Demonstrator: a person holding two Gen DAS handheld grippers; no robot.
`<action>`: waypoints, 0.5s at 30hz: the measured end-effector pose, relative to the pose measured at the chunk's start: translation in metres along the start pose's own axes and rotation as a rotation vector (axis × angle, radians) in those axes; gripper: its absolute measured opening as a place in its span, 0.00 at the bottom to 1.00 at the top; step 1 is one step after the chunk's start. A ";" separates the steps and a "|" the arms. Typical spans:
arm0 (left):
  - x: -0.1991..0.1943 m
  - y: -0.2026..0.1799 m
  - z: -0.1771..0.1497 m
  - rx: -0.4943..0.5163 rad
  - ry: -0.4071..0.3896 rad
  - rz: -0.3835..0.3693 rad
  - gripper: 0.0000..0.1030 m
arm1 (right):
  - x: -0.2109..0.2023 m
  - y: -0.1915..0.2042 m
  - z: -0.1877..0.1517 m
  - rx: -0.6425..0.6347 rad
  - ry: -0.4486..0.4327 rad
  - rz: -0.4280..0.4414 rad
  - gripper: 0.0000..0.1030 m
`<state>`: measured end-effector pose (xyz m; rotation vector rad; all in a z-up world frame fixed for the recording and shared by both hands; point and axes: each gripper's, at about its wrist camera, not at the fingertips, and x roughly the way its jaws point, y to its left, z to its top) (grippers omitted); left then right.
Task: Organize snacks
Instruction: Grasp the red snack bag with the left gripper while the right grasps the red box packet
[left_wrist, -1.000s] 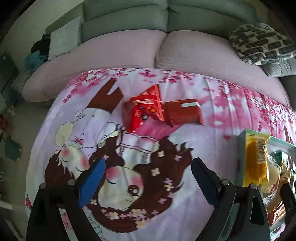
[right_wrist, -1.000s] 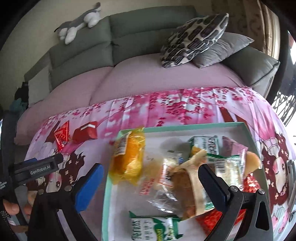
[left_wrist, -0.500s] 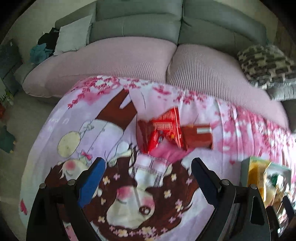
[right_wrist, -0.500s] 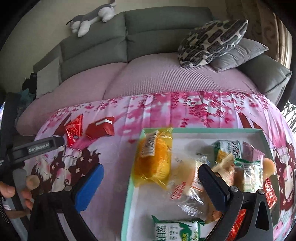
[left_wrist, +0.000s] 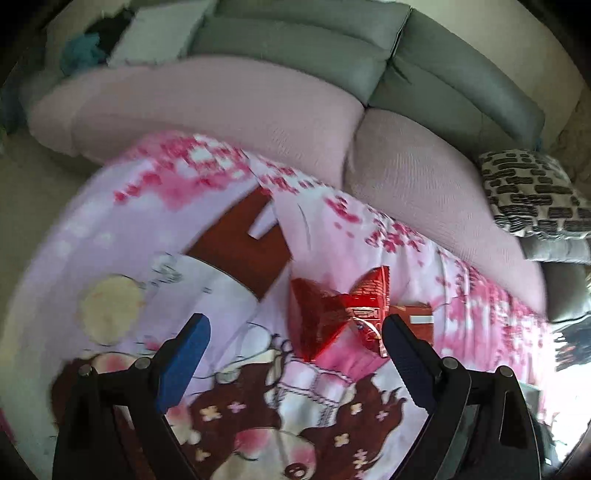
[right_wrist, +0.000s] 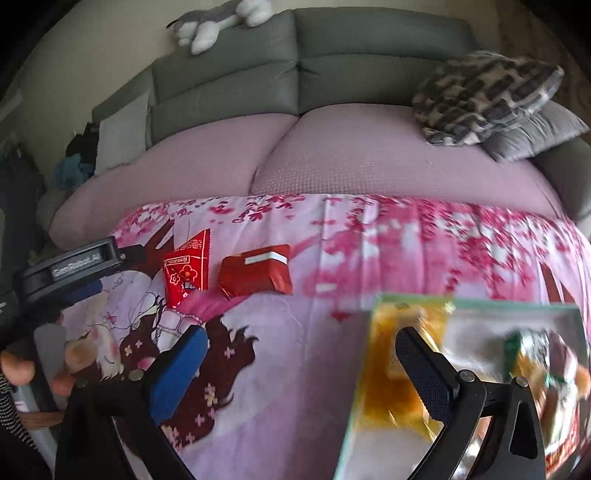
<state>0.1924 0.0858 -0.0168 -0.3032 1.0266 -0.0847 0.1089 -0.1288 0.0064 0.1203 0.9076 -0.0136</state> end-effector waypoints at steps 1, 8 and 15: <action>0.006 0.001 0.002 -0.017 0.024 -0.023 0.91 | 0.006 0.003 0.003 -0.007 0.003 0.000 1.00; 0.040 -0.010 0.010 -0.039 0.119 -0.136 0.91 | 0.062 0.028 0.018 -0.083 0.069 -0.008 1.00; 0.060 -0.012 0.012 -0.027 0.135 -0.134 0.75 | 0.096 0.043 0.024 -0.132 0.101 -0.007 1.00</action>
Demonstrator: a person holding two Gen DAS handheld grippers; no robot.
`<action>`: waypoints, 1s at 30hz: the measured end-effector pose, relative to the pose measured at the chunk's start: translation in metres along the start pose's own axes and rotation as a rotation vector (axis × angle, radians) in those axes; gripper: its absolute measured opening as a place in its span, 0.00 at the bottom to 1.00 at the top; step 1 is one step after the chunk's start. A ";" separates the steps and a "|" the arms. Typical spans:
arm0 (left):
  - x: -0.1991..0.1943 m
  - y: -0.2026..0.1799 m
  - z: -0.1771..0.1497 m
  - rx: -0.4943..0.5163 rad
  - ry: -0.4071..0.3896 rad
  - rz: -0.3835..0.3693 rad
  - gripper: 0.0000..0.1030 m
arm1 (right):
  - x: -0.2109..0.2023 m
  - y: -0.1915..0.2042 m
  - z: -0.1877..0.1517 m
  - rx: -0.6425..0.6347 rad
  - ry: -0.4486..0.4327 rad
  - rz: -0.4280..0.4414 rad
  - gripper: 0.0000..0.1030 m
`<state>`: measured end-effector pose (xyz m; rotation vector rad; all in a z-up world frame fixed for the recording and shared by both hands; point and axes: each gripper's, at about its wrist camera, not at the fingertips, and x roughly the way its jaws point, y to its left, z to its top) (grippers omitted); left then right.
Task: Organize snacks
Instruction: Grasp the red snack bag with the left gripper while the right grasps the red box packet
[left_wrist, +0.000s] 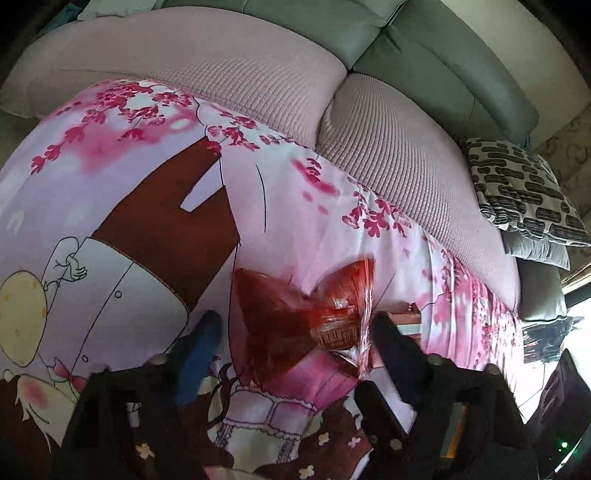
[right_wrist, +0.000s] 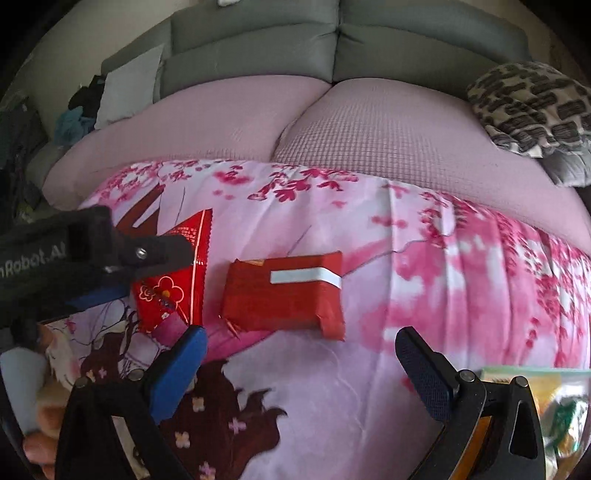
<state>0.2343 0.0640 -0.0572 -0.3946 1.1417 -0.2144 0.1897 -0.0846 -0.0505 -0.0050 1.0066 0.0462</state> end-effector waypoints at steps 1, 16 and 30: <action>0.001 0.000 0.000 0.006 -0.001 -0.003 0.73 | 0.003 0.002 0.001 -0.008 0.003 0.000 1.00; -0.003 0.002 0.000 0.006 -0.033 0.008 0.61 | 0.020 0.007 0.009 -0.017 0.005 -0.031 0.66; -0.046 -0.005 -0.030 -0.033 -0.045 0.032 0.58 | -0.059 -0.003 -0.022 0.052 -0.035 -0.031 0.65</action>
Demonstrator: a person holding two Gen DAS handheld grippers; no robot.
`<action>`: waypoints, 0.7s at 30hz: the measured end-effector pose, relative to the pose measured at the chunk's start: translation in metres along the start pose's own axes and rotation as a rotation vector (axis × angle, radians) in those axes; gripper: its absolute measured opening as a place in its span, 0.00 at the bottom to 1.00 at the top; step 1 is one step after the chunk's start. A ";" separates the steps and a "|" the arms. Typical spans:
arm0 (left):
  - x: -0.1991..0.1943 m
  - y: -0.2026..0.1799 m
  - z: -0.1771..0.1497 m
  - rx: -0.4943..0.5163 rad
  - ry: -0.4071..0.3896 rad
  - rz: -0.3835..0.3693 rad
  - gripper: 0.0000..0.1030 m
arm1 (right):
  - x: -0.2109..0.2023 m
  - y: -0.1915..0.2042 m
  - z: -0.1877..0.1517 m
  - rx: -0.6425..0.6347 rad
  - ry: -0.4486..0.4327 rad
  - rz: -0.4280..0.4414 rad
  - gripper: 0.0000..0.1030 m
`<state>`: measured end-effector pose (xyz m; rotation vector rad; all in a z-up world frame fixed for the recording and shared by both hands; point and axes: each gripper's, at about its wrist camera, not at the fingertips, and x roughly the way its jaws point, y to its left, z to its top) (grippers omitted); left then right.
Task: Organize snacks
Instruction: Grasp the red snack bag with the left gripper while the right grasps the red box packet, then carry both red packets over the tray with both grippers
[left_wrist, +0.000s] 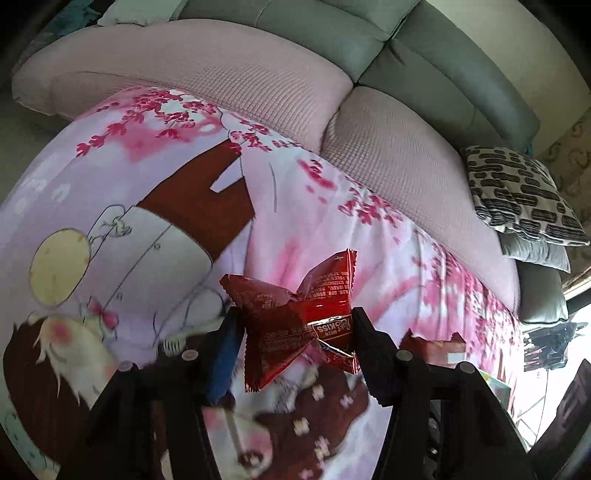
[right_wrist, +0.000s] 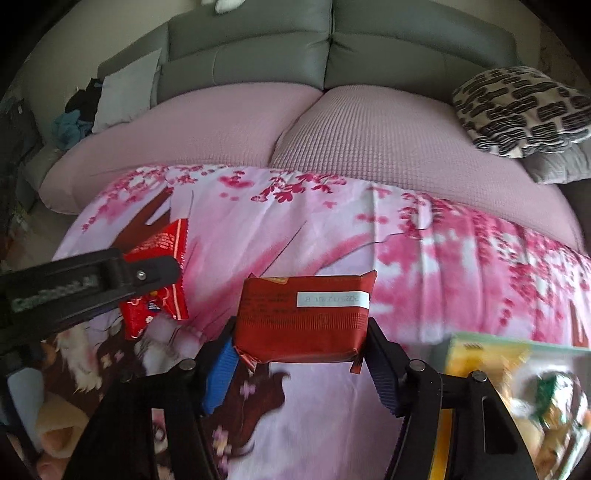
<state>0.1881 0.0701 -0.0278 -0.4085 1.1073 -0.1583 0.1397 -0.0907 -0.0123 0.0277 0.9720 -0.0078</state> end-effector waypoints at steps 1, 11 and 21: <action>-0.005 -0.003 -0.003 0.004 -0.004 -0.001 0.58 | -0.009 -0.002 -0.003 0.009 -0.008 0.003 0.65; -0.062 -0.030 -0.039 0.069 -0.055 -0.011 0.58 | -0.079 -0.029 -0.041 0.100 -0.060 -0.024 0.65; -0.082 -0.048 -0.080 0.087 -0.072 -0.003 0.58 | -0.109 -0.059 -0.085 0.183 -0.077 -0.079 0.65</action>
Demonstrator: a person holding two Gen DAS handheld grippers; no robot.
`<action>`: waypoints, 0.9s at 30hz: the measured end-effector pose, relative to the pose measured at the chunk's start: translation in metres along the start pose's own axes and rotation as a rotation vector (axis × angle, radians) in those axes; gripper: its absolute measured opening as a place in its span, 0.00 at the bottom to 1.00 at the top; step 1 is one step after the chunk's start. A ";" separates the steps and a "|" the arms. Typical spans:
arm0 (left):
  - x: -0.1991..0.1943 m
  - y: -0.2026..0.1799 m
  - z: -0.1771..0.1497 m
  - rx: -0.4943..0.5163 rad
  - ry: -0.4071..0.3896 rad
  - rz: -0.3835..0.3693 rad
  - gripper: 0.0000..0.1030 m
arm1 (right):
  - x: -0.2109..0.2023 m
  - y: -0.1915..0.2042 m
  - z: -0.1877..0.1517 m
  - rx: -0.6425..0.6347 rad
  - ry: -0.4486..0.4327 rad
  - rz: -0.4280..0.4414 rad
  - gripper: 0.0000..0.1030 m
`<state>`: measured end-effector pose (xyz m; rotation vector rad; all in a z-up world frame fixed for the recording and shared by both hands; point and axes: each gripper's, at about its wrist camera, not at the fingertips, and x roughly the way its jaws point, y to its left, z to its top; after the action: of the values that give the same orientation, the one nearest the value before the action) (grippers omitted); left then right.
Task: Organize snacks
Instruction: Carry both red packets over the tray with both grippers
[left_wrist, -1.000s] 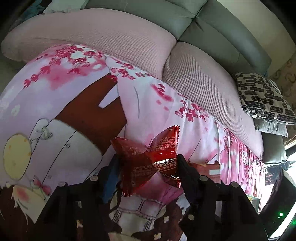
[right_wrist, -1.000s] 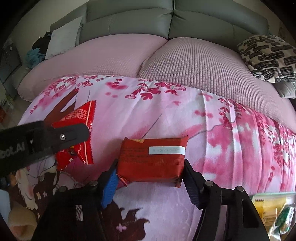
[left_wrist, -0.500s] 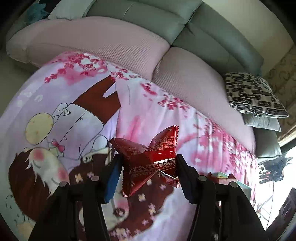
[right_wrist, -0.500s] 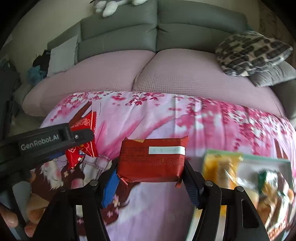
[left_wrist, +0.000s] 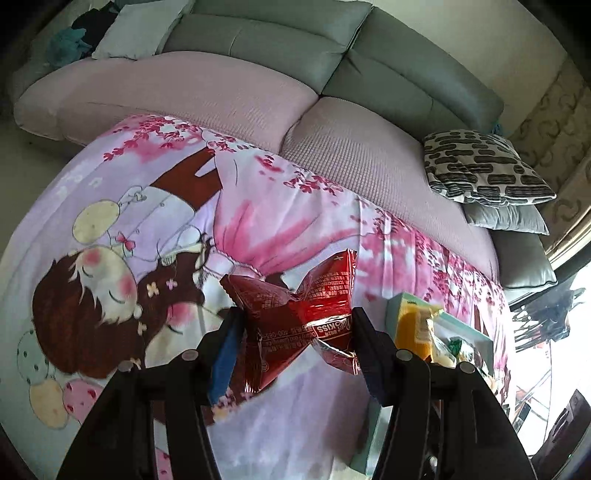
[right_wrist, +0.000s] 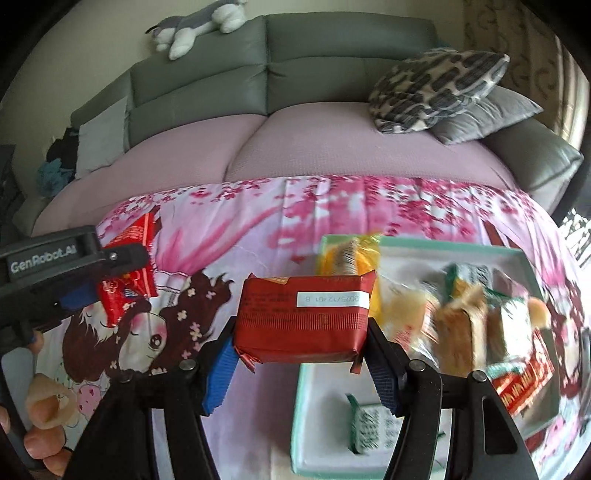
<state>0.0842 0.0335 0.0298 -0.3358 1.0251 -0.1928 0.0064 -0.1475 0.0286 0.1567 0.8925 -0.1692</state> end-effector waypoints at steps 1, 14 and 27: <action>-0.002 -0.002 -0.005 -0.003 0.001 -0.006 0.58 | -0.002 -0.003 -0.002 0.008 -0.003 0.000 0.65; -0.001 -0.060 -0.051 0.126 0.031 -0.075 0.58 | -0.031 -0.077 -0.035 0.164 -0.019 -0.062 0.65; 0.014 -0.121 -0.090 0.305 0.121 -0.149 0.58 | -0.041 -0.151 -0.048 0.315 -0.008 -0.164 0.65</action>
<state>0.0133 -0.1004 0.0195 -0.1235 1.0725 -0.5036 -0.0873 -0.2819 0.0215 0.3759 0.8670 -0.4631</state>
